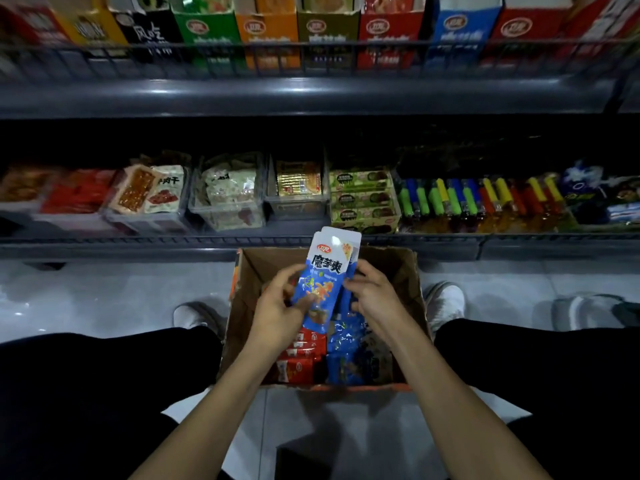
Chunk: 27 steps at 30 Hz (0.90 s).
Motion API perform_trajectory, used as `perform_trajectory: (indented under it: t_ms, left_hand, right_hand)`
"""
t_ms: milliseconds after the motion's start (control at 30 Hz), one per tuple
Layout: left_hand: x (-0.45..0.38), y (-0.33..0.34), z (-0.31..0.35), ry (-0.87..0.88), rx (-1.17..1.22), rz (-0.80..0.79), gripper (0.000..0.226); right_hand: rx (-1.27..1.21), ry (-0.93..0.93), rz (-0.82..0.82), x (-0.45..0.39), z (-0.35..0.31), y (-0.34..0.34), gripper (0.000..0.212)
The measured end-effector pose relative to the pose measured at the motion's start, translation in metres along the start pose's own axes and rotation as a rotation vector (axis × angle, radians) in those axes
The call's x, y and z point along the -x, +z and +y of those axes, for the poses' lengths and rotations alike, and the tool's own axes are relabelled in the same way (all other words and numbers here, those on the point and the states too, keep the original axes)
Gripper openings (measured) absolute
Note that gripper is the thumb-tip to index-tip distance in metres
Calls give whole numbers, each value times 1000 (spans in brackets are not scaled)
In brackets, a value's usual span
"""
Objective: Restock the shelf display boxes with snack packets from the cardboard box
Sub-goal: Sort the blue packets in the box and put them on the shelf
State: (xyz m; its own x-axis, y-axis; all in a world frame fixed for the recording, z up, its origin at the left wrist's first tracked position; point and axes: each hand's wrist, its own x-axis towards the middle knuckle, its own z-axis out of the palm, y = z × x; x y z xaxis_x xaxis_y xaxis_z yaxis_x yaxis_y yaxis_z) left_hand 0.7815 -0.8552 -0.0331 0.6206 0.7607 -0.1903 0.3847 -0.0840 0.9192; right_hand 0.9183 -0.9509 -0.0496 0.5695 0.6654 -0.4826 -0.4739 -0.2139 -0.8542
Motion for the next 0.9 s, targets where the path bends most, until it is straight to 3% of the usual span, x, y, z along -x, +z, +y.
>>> perform_trajectory:
  t_ms: [100,200,300,433,600,700,800,900]
  left_hand:
    - [1,-6,9,-208,276,106,42]
    - [1,-11,17,-417,606,-6,25]
    - [2,-11,17,-512,680,-84,24]
    - [2,-12,15,-551,720,-87,24]
    - [-3,-14,12,-554,727,-89,28]
    - [-4,-12,14,-545,707,-80,27]
    - [-4,-7,16,-538,540,-14,15]
    - [-3,-3,15,-501,382,65,5]
  right_hand:
    - [-69,93,136,-1,0,1,31]
    - [-354,194,140,6,-11,3,33]
    - [-430,211,13,24,-24,1,52]
    - [-493,245,-41,26,-23,1,44]
    - [-233,227,209,8,-11,4,37]
    - [50,151,171,1,-1,-1,52]
    - [197,17,91,10,-7,0,14]
    - [201,-11,64,13,-13,6,19]
